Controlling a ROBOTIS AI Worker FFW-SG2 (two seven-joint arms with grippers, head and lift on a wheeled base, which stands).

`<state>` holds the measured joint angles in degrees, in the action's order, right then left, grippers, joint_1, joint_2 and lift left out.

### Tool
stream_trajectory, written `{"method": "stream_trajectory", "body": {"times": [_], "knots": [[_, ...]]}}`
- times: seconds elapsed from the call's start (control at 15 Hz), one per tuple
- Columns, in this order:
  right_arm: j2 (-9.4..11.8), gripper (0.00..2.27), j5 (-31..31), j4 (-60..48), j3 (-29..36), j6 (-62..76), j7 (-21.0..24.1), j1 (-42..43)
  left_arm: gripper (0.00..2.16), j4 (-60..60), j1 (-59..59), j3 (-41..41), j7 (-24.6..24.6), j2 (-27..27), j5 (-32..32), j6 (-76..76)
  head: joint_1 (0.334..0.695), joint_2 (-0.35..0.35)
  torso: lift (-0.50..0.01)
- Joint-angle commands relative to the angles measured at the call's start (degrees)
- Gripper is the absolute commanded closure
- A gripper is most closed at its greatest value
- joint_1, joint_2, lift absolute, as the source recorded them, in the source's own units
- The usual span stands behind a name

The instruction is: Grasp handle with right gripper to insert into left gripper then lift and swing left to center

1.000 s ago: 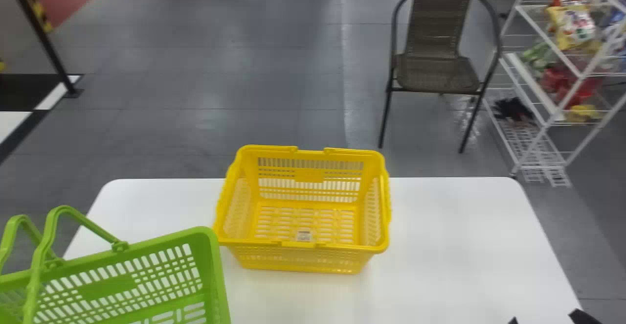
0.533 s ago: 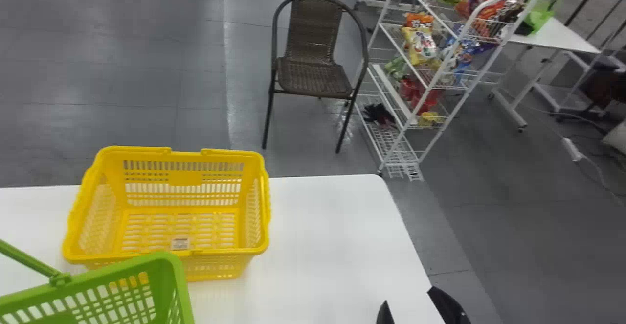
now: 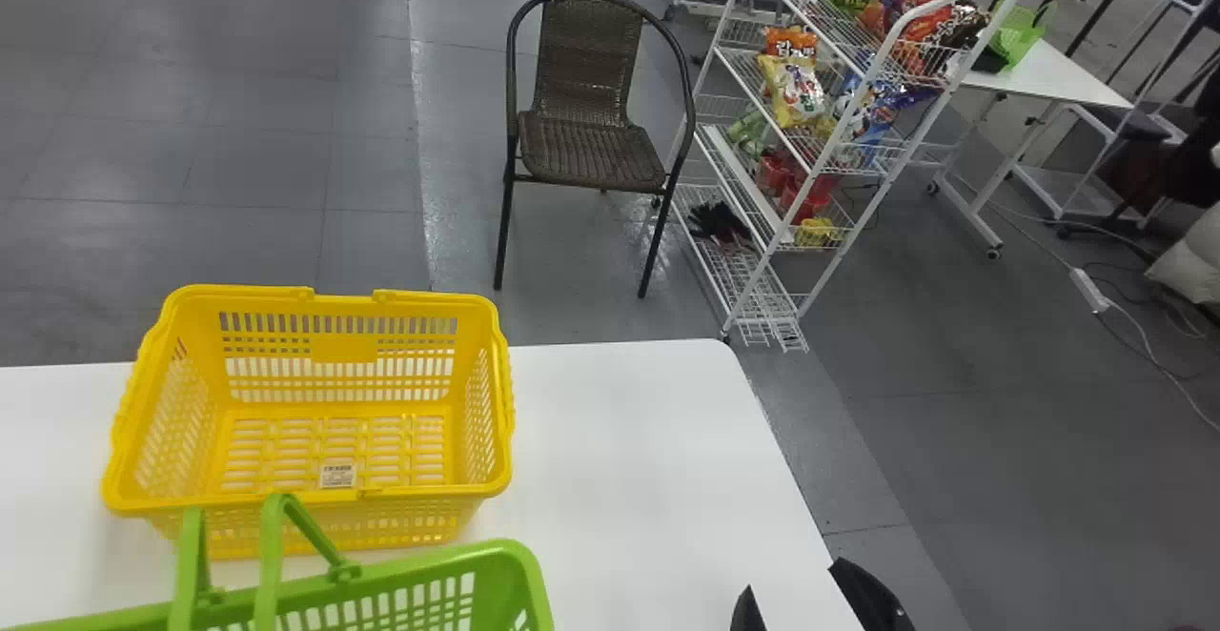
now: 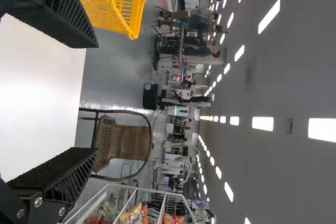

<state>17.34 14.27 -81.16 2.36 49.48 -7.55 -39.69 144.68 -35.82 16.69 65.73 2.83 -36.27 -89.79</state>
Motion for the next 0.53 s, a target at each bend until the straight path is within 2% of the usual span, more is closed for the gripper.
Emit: {"method": "stream_trajectory", "body": {"times": [0.0, 0.47], "knots": [[-0.2, 0.12, 0.14, -0.23, 0.01, 0.66, -0.01, -0.3, 2.14, -0.1, 0.22, -3.07, -0.86, -0.98, 2.87, -0.24, 0.695, -0.35, 0.0], [-0.55, 0.12, 0.14, -0.76, 0.01, 1.01, -0.36, -0.74, 2.14, -1.24, 1.1, -7.38, -1.3, -1.77, 8.59, -0.24, 0.695, -0.35, 0.0]]}}
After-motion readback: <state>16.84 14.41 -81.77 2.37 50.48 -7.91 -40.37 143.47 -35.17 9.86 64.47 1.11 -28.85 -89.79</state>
